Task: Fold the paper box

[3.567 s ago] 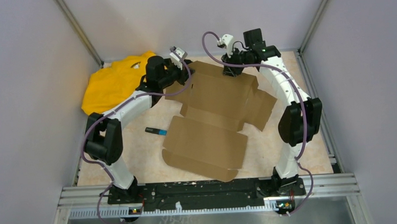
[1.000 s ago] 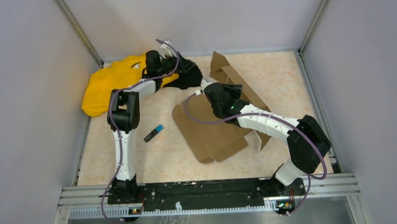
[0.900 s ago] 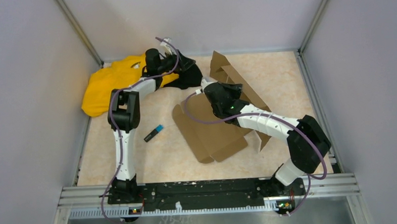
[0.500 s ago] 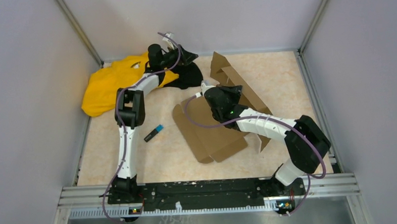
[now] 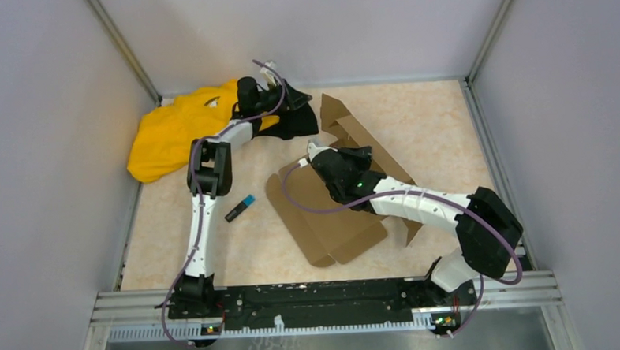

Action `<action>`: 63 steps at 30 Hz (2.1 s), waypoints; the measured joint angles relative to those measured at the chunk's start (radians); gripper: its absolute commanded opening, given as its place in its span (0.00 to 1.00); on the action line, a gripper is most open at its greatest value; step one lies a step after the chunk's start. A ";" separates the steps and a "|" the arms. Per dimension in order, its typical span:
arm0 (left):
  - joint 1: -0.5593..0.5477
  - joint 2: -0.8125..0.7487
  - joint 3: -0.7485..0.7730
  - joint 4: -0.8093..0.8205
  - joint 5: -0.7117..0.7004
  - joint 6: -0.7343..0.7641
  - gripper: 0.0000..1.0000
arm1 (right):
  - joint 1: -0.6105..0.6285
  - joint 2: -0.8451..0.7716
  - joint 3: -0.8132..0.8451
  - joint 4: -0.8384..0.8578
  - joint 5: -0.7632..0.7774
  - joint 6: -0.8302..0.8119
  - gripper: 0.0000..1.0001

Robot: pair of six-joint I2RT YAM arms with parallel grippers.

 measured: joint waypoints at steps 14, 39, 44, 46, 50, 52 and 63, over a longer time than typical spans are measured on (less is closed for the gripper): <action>-0.047 0.003 0.050 0.044 0.117 -0.018 0.73 | 0.019 -0.050 -0.001 -0.107 -0.002 0.132 0.00; -0.114 -0.024 -0.157 0.048 0.224 0.043 0.45 | 0.057 -0.126 -0.110 -0.040 0.037 0.138 0.00; -0.118 -0.080 -0.276 0.137 0.275 0.019 0.44 | 0.058 -0.126 -0.110 -0.032 0.036 0.131 0.00; -0.119 -0.103 -0.307 0.169 0.290 0.008 0.45 | 0.058 -0.126 -0.110 -0.033 0.036 0.130 0.00; -0.121 -0.176 -0.396 0.203 0.301 0.010 0.46 | 0.058 -0.126 -0.110 -0.035 0.040 0.129 0.00; -0.122 -0.219 -0.440 0.212 0.301 0.017 0.46 | 0.060 -0.126 -0.110 -0.042 0.047 0.123 0.00; -0.126 -0.320 -0.650 0.371 0.309 -0.010 0.46 | 0.104 -0.051 -0.110 -0.058 0.137 0.124 0.00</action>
